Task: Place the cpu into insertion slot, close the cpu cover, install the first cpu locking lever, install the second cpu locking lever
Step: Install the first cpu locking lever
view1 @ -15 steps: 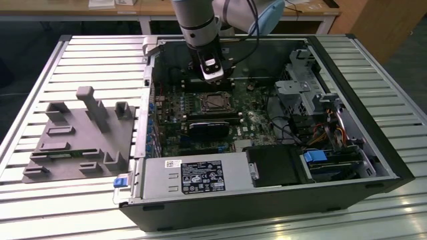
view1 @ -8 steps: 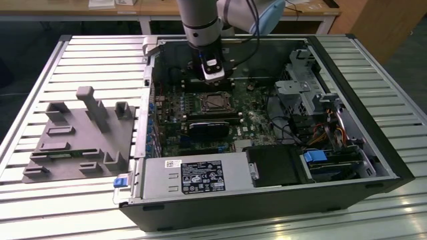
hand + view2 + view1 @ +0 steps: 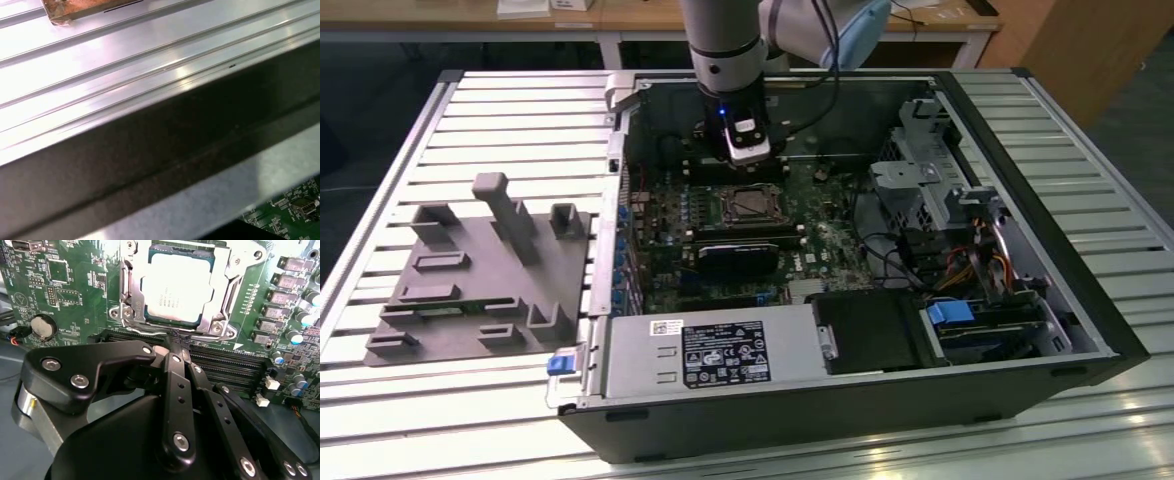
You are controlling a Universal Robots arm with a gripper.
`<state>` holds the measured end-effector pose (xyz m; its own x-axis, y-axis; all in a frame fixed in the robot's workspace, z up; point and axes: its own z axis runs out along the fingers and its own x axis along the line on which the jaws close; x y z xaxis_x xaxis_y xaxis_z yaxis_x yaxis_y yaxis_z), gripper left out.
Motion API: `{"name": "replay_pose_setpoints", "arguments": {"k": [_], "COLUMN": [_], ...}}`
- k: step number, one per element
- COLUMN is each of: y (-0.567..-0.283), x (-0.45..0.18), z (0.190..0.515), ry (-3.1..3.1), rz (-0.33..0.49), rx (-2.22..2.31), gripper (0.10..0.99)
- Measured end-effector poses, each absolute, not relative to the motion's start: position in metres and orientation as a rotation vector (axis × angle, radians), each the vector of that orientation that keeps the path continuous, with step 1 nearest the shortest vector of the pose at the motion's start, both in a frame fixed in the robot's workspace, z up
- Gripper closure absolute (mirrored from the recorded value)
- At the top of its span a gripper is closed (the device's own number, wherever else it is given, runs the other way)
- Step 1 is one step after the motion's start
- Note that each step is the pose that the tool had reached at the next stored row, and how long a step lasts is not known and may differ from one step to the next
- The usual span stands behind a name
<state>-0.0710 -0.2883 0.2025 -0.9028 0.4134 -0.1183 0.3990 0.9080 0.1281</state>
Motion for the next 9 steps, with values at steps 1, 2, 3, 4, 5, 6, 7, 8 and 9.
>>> {"name": "replay_pose_setpoints", "arguments": {"k": [1,2,3,4,5,6,7,8,9], "y": [-0.2885,-0.2889,-0.2892,-0.2898,-0.2903,-0.2909,-0.2915,-0.2922,-0.2929], "x": [-0.0710,-0.0710,-0.0711,-0.0711,-0.0711,-0.0710,-0.0710,-0.0711,-0.0711], "z": [0.2025,0.2025,0.2025,0.2025,0.2025,0.2025,0.2024,0.2025,0.2025], "ry": [2.928,2.928,2.928,2.928,2.928,2.928,2.927,2.927,2.926], "rz": [0.152,0.151,0.151,0.150,0.148,0.145,0.140,0.131,0.121], "rx": [0.627,0.627,0.627,0.627,0.626,0.626,0.626,0.625,0.624], "gripper": [0.984,0.984,0.984,0.984,0.984,0.984,0.984,0.984,0.984]}}
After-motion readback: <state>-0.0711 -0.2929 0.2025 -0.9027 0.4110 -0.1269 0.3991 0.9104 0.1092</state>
